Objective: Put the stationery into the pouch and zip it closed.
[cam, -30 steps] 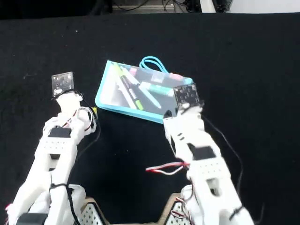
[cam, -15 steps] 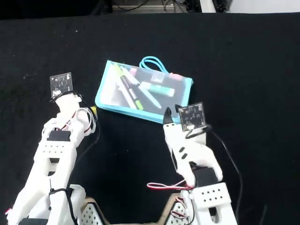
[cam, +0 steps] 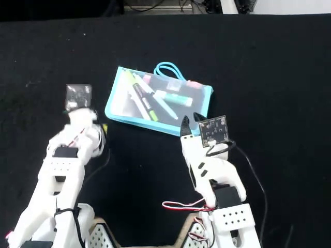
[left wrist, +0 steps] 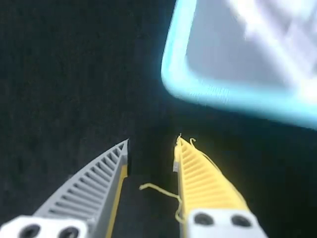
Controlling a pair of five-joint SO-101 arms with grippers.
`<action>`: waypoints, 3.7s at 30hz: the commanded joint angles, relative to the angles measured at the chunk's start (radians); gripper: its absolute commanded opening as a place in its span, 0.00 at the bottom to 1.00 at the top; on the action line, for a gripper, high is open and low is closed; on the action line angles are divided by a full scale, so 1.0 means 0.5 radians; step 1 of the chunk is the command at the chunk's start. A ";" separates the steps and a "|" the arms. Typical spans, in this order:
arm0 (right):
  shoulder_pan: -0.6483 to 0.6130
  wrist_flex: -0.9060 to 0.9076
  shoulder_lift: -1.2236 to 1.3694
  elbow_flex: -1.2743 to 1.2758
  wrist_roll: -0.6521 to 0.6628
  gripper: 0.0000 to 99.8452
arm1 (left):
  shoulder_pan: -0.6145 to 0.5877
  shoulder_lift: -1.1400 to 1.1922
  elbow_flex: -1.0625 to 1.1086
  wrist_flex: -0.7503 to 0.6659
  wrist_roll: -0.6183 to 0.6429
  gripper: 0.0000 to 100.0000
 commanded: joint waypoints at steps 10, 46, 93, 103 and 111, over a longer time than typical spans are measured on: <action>0.160 0.279 -0.097 -0.002 -0.015 0.09 | -0.548 -0.052 0.397 -0.025 -0.064 0.13; 0.546 0.752 -0.072 -0.002 -0.018 0.01 | -0.554 -0.052 0.431 -0.117 0.086 0.03; 0.543 1.246 -0.097 -0.002 -0.003 0.01 | -0.388 -2.145 0.947 1.157 0.114 0.03; 0.546 1.430 -0.293 0.002 -0.003 0.01 | -0.404 -2.139 0.947 1.172 0.126 0.03; 0.543 1.878 -0.710 -0.023 -0.009 0.01 | -0.394 -2.145 0.947 1.172 0.117 0.03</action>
